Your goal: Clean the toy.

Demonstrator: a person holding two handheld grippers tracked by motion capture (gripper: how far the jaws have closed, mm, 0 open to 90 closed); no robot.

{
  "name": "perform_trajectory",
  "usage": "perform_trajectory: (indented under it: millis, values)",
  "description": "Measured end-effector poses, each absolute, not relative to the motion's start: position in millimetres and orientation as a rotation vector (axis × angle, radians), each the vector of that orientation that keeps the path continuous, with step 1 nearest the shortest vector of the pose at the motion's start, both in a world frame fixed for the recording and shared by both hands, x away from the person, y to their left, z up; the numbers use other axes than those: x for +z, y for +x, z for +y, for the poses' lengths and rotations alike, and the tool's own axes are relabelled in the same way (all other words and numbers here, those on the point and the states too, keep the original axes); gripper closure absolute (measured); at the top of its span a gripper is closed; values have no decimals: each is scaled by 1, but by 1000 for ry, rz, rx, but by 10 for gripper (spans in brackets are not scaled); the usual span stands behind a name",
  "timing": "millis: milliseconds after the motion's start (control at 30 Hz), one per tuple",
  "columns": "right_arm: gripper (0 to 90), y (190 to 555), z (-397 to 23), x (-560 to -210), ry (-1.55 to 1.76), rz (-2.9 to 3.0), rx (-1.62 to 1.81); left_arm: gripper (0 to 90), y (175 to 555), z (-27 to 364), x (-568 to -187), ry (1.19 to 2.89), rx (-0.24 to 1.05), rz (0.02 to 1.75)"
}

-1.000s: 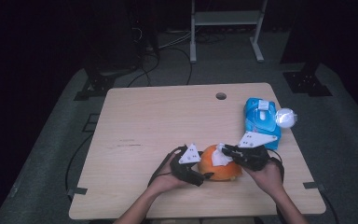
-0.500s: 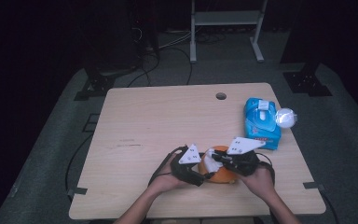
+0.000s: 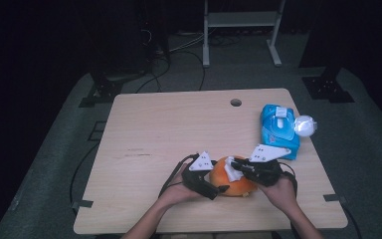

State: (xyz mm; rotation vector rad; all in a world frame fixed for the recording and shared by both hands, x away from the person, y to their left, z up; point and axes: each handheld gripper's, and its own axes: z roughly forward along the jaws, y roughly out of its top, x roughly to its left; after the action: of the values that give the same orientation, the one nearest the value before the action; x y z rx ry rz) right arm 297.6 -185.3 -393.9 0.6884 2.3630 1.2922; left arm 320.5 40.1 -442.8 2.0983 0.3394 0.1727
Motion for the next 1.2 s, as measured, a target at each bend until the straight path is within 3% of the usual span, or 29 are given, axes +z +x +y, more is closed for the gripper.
perform_trajectory:
  millis: [67, 167, 267, 433, 567, 733, 933, 1200]
  values:
    - [823, 296, -182, -394, 665, 2375, 1272, 203, 322, 44, -443, 2115, 173, 330]
    - [823, 301, -192, -394, 705, 2363, 1282, 230, 328, 52, -444, 2133, 132, 379]
    - [823, 306, -205, -398, 763, 2348, 1277, 228, 334, 59, -448, 2110, 88, 427]
    - [823, 308, -212, -401, 813, 2328, 1286, 88, 333, 57, -436, 2003, 104, 441]
    - [822, 303, -200, -399, 764, 2350, 1327, 131, 325, 47, -435, 2050, 177, 351]
    - [823, 303, -197, -399, 723, 2360, 1302, 219, 330, 56, -439, 2052, 148, 394]
    - [823, 307, -211, -404, 791, 2345, 1277, 217, 337, 64, -443, 2026, 97, 475]
    - [782, 298, -197, -395, 721, 2349, 1284, 216, 335, 58, -443, 2018, 93, 496]
